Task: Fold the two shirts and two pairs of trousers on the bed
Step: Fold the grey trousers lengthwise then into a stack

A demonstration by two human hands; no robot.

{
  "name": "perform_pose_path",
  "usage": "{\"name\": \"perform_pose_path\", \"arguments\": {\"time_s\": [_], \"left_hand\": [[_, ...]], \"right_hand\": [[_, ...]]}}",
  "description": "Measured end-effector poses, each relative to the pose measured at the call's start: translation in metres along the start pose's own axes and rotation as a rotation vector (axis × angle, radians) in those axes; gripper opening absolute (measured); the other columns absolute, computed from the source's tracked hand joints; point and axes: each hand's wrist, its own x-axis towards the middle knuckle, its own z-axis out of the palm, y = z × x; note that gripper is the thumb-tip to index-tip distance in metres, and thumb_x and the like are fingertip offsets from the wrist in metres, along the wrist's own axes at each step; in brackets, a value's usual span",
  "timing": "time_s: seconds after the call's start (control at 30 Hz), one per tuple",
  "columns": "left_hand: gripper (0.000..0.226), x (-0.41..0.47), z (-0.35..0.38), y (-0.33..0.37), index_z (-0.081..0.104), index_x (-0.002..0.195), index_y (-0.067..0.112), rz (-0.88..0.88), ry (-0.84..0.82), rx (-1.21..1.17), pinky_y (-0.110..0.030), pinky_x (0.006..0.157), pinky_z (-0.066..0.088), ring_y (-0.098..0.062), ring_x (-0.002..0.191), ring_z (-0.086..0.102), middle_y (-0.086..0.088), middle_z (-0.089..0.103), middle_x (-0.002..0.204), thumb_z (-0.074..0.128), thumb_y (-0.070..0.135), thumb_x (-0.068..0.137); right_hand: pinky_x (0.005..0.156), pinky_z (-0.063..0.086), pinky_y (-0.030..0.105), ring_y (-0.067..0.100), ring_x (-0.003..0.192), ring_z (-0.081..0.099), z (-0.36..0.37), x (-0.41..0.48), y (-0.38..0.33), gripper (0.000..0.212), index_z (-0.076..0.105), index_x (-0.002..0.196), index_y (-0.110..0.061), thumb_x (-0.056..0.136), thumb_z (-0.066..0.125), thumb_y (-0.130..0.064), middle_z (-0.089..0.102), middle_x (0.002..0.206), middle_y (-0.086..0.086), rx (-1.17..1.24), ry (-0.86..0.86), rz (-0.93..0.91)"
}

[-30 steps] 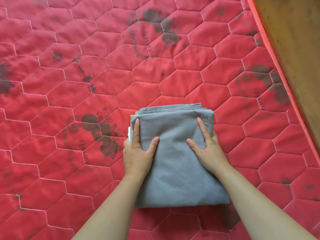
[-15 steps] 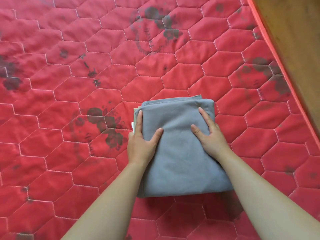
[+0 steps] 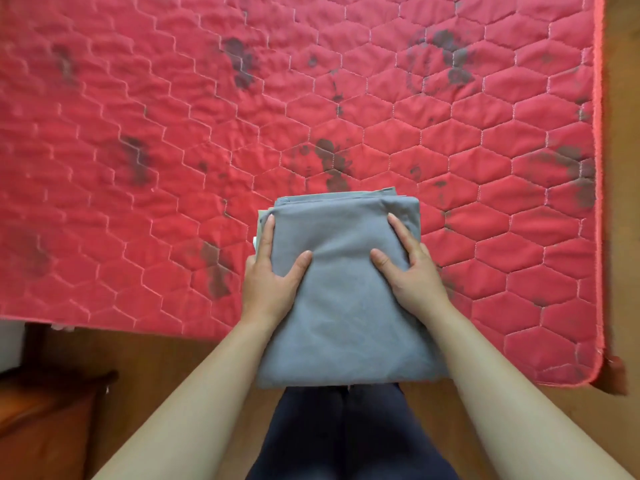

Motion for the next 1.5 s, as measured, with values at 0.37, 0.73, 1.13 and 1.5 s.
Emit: {"name": "perform_pose_path", "arguments": {"time_s": [0.37,0.73,1.13,1.5], "left_hand": [[0.079,-0.097,-0.164,-0.093,0.008,0.139,0.058,-0.120,0.435,-0.188,-0.027,0.101,0.034,-0.013,0.131,0.039,0.023,0.021,0.150,0.059,0.058,0.079],[0.076,-0.151,-0.345,-0.296,0.007,0.133,0.065,-0.388,0.718,-0.338,-0.011,0.076,0.036,0.002,0.107,0.048,0.011,0.048,0.130,0.052,0.072,0.073],[0.077,-0.049,-0.503,-0.448,0.010,0.139,0.056,-0.437,0.798,-0.464,-0.028,0.093,0.046,-0.013,0.118,0.050,0.009,0.043,0.139,0.053,0.068,0.077],[0.075,0.097,-0.561,-0.534,0.010,0.135,0.062,-0.569,0.779,-0.561,-0.037,0.094,0.049,-0.016,0.112,0.053,0.004,0.052,0.126,0.054,0.070,0.075]], "right_hand": [[0.086,0.023,0.004,-0.030,0.097,0.033,0.135,-0.056,-0.138,0.055,0.027,0.118,-0.075,0.080,0.061,-0.053,0.039,0.113,-0.015,-0.201,-0.421,-0.327],[0.085,0.023,0.007,-0.019,0.098,0.037,0.418,-0.140,-0.231,0.056,0.025,0.119,-0.075,0.077,0.059,-0.061,0.039,0.121,-0.011,-0.355,-0.721,-0.494],[0.079,0.028,0.010,-0.005,0.098,0.043,0.670,-0.102,-0.333,0.056,0.025,0.122,-0.073,0.075,0.056,-0.066,0.041,0.122,-0.009,-0.459,-0.828,-0.536],[0.082,0.032,0.020,-0.008,0.096,0.045,0.818,0.005,-0.382,0.057,0.025,0.121,-0.075,0.072,0.055,-0.070,0.043,0.115,-0.008,-0.618,-0.871,-0.480]]}}
